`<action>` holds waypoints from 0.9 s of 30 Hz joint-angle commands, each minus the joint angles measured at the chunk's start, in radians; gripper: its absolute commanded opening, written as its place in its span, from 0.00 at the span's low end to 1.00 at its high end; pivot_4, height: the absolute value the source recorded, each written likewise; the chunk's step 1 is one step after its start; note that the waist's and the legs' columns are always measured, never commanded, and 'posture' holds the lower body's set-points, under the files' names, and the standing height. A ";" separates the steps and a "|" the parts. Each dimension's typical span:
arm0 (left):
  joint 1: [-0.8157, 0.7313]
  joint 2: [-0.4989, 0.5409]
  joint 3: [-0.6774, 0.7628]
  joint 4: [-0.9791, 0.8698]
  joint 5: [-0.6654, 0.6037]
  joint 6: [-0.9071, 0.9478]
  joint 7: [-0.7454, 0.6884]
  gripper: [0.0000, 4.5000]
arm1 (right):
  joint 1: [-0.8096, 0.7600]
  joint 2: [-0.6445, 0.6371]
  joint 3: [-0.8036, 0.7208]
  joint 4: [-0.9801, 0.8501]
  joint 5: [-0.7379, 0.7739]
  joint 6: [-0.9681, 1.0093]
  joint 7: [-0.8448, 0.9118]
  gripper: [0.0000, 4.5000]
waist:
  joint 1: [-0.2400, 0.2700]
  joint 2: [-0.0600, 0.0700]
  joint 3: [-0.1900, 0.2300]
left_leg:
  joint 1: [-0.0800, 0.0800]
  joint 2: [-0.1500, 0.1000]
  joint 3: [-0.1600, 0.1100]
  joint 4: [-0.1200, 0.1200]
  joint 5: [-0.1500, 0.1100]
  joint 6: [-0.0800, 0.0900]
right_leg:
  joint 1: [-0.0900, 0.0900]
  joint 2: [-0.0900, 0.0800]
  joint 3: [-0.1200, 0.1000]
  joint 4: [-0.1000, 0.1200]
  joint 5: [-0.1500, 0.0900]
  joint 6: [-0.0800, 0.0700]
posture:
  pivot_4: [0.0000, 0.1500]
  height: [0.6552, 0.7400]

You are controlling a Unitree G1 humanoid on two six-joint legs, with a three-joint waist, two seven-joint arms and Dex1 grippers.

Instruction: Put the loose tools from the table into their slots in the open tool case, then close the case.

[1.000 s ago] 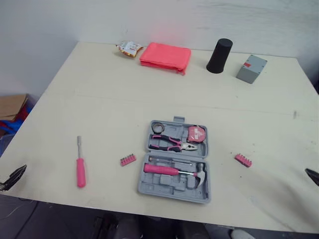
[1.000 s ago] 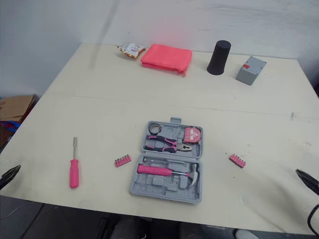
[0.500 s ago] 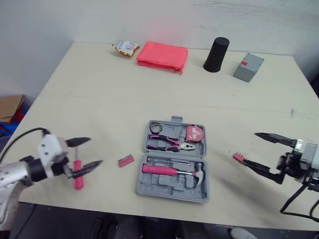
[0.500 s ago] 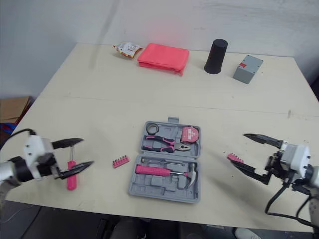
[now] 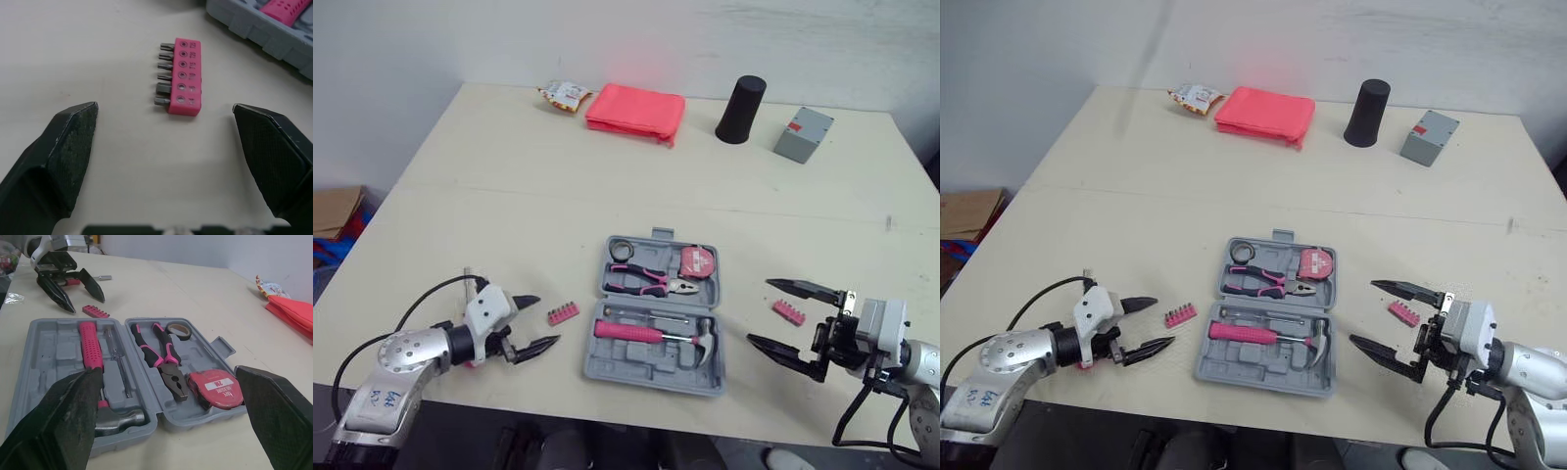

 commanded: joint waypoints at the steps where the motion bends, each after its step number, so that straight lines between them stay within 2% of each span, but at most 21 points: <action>1: -0.024 -0.005 -0.027 0.012 0.025 -0.020 -0.007 0.99 | -0.003 0.000 0.001 -0.089 0.005 0.030 -0.047 1.00 | 0.003 0.000 0.000 | 0.000 0.000 0.000 0.000 0.000 0.000 | 0.000 0.000 0.000 0.001 0.000 0.000 | 1.00 1.00; 11: -0.079 -0.039 -0.101 0.067 0.072 0.018 -0.002 0.99 | -0.019 -0.010 0.003 -0.146 0.006 0.100 -0.094 1.00 | 0.018 0.000 0.000 | 0.000 -0.001 -0.001 0.003 0.001 0.001 | 0.001 -0.001 -0.001 0.003 0.000 0.000 | 1.00 1.00; 14: -0.081 -0.054 -0.109 0.094 0.067 0.011 -0.013 0.80 | -0.027 -0.005 0.006 -0.143 0.014 0.102 -0.085 1.00 | 0.016 0.001 0.000 | 0.001 -0.001 -0.001 0.005 0.000 0.003 | 0.001 -0.001 -0.001 0.006 0.000 0.000 | 1.00 1.00; 20: -0.083 -0.052 -0.145 0.122 0.099 -0.010 -0.026 0.20 | -0.012 0.003 0.019 -0.114 0.019 0.075 -0.016 1.00 | 0.016 0.002 -0.001 | 0.001 0.000 -0.001 0.007 -0.002 0.007 | 0.002 -0.002 -0.001 0.008 0.000 0.000 | 1.00 1.00; 21: -0.082 -0.054 -0.145 0.124 0.099 -0.013 -0.023 0.15 | -0.006 0.007 0.016 -0.108 0.018 0.067 -0.008 1.00 | 0.016 0.003 -0.002 | 0.001 0.000 -0.002 0.007 -0.002 0.007 | 0.002 -0.002 -0.001 0.007 0.000 0.000 | 1.00 1.00; 27: -0.085 -0.054 -0.140 0.128 0.098 -0.058 -0.034 0.15 | 0.056 0.026 -0.002 -0.072 0.012 0.007 0.038 1.00 | 0.017 0.003 -0.002 | 0.001 -0.001 -0.002 0.007 -0.002 0.007 | 0.002 -0.002 -0.001 0.007 0.000 0.000 | 1.00 1.00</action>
